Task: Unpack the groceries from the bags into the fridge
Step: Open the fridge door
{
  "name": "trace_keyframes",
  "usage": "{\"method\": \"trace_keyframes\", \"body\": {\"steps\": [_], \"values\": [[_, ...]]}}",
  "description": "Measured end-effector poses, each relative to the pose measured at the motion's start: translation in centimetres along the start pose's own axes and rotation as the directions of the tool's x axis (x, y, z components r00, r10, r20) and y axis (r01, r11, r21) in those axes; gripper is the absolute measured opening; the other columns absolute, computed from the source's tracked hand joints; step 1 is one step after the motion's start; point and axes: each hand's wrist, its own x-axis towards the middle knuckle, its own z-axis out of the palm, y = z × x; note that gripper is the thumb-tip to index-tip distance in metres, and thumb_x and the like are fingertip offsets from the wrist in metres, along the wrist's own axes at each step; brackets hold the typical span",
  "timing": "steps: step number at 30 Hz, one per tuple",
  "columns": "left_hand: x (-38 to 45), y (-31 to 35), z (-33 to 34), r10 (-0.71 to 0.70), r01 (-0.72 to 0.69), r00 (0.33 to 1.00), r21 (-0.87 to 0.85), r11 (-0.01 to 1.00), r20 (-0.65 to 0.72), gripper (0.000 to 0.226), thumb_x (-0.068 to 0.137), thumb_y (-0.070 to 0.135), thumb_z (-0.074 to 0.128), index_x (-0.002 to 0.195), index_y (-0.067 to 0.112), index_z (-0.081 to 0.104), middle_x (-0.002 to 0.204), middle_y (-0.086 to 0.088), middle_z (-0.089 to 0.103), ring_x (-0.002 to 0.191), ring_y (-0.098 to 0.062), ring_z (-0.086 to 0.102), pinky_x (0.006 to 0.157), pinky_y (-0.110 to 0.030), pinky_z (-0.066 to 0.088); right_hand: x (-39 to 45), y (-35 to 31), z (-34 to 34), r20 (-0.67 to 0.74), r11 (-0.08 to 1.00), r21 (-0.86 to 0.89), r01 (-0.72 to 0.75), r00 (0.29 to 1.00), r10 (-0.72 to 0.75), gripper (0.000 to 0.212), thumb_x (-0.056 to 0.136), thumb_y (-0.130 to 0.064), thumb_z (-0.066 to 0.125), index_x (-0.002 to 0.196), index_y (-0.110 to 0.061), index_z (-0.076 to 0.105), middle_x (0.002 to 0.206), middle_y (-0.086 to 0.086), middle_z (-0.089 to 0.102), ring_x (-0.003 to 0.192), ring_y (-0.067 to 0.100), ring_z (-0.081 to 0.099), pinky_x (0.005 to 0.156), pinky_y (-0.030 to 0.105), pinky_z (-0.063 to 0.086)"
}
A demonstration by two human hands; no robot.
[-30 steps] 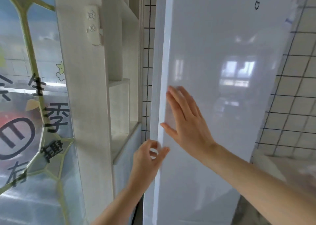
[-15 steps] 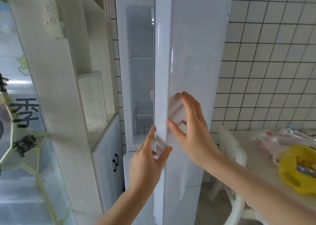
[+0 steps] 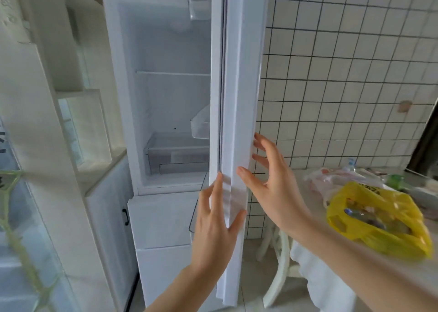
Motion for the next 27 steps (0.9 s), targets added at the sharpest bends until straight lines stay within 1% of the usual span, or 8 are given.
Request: {"method": "trace_keyframes", "body": {"steps": [2, 5, 9, 14, 16, 19, 23, 27], "values": [[-0.3, 1.8, 2.4, 0.05, -0.051, 0.998, 0.027, 0.998, 0.026, 0.089, 0.086, 0.024, 0.069, 0.152, 0.035, 0.01, 0.13, 0.005, 0.037, 0.107, -0.007, 0.049, 0.081, -0.02, 0.049, -0.8, 1.3, -3.0, -0.015, 1.0, -0.014, -0.023, 1.0, 0.023, 0.067, 0.086, -0.03, 0.067, 0.143, -0.03, 0.032, 0.138, -0.015, 0.046, 0.119, 0.001, 0.053, 0.093, 0.024, 0.05], [0.1, 4.2, 5.6, 0.132, -0.137, 0.989, 0.089, 0.987, 0.059, 0.088, 0.084, 0.021, 0.072, 0.15, 0.027, 0.015, 0.135, -0.001, 0.034, 0.106, -0.016, 0.052, 0.081, -0.03, 0.054, -1.1, 3.1, -7.1, -0.006, 0.998, -0.028, -0.049, 0.999, 0.049, 0.065, 0.086, -0.028, 0.068, 0.14, -0.03, 0.032, 0.131, -0.017, 0.049, 0.111, -0.004, 0.055, 0.091, 0.02, 0.05], [0.9, 7.3, 10.0, 0.124, -0.132, 0.988, 0.085, 0.988, 0.09, 0.09, 0.085, 0.021, 0.071, 0.148, 0.034, 0.01, 0.154, -0.004, 0.016, 0.133, -0.026, 0.041, 0.098, -0.037, 0.05, -0.8, 6.2, -11.8, -0.037, 0.991, -0.109, -0.08, 0.996, 0.076, 0.069, 0.085, -0.031, 0.068, 0.143, -0.025, 0.031, 0.129, -0.009, 0.055, 0.11, 0.007, 0.059, 0.092, 0.032, 0.051], [1.1, 9.4, 16.2, 0.185, -0.187, 0.977, 0.007, 0.982, 0.107, 0.089, 0.095, 0.022, 0.058, 0.151, 0.039, -0.01, 0.161, 0.008, -0.011, 0.149, -0.012, 0.0, 0.116, -0.044, 0.029, -0.3, 9.8, -16.1, -0.065, 0.983, -0.159, -0.094, 0.994, 0.085, 0.063, 0.087, -0.024, 0.067, 0.142, -0.02, 0.035, 0.108, -0.019, 0.054, 0.092, -0.009, 0.057, 0.073, -0.004, 0.037], [1.3, 9.7, 18.5, 0.191, -0.191, 0.976, -0.015, 0.982, 0.108, 0.086, 0.097, 0.022, 0.054, 0.152, 0.035, -0.01, 0.161, 0.007, -0.014, 0.149, -0.012, -0.005, 0.116, -0.047, 0.027, 0.1, 11.3, -17.6, -0.076, 0.981, -0.169, -0.098, 0.993, 0.086, 0.065, 0.088, -0.026, 0.066, 0.144, -0.018, 0.033, 0.113, -0.014, 0.054, 0.095, -0.001, 0.06, 0.08, 0.003, 0.042], [1.8, 10.2, 21.9, 0.198, -0.197, 0.976, -0.026, 0.98, 0.089, 0.083, 0.098, 0.021, 0.054, 0.154, 0.03, -0.006, 0.161, 0.005, -0.015, 0.15, -0.016, -0.004, 0.116, -0.048, 0.027, 0.9, 14.1, -19.6, -0.079, 0.974, -0.205, -0.093, 0.994, 0.079, 0.068, 0.089, -0.032, 0.064, 0.146, -0.021, 0.029, 0.126, -0.005, 0.053, 0.109, 0.012, 0.058, 0.092, 0.028, 0.049], [2.4, 10.7, 25.6, 0.217, -0.215, 0.975, -0.039, 0.976, 0.048, 0.079, 0.098, 0.021, 0.053, 0.154, 0.029, -0.002, 0.162, 0.003, -0.013, 0.15, -0.022, -0.001, 0.117, -0.051, 0.024, 2.1, 17.0, -21.8, -0.054, 0.977, -0.193, -0.086, 0.996, 0.077, 0.064, 0.088, -0.032, 0.065, 0.144, -0.022, 0.034, 0.12, -0.011, 0.054, 0.104, 0.005, 0.059, 0.082, 0.013, 0.047], [3.0, 11.5, 28.3, 0.196, -0.197, 0.98, 0.02, 0.98, 0.022, 0.071, 0.099, 0.031, 0.045, 0.154, 0.029, 0.0, 0.162, -0.001, -0.007, 0.15, -0.023, 0.0, 0.118, -0.048, 0.02, 3.3, 19.4, -23.6, -0.036, 0.985, -0.164, -0.062, 0.998, 0.057, 0.058, 0.087, -0.034, 0.065, 0.138, -0.02, 0.04, 0.115, -0.009, 0.06, 0.107, 0.007, 0.06, 0.09, 0.033, 0.052]]}}
